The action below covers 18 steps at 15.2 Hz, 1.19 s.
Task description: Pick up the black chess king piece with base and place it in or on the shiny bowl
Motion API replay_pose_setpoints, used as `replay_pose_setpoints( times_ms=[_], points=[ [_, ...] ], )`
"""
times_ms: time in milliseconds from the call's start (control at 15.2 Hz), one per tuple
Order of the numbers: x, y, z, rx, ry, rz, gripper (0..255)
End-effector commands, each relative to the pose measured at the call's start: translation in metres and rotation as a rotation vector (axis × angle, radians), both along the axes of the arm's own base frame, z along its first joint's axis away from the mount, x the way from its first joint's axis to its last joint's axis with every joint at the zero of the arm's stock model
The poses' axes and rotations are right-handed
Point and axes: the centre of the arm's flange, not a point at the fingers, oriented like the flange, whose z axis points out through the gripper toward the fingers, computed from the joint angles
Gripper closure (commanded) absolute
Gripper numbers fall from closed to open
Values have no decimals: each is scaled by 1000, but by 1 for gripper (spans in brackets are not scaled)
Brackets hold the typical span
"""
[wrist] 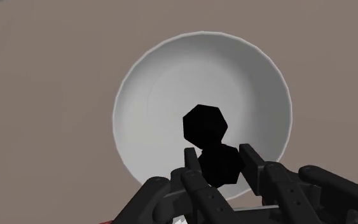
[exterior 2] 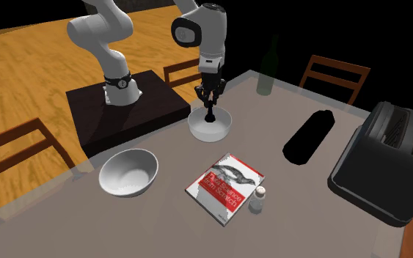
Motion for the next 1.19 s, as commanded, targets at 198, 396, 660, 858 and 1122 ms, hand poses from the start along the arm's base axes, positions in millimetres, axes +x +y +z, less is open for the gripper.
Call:
replay_pose_setpoints(
  times_ms=[198,396,660,858,1122],
  points=[
    [0,0,-3,0,0,0,255],
    [0,0,-3,0,0,0,255],
    [0,0,-3,0,0,0,0],
    [0,0,10,0,0,0,0],
    [0,1,47,0,0,0,0]
  ],
)
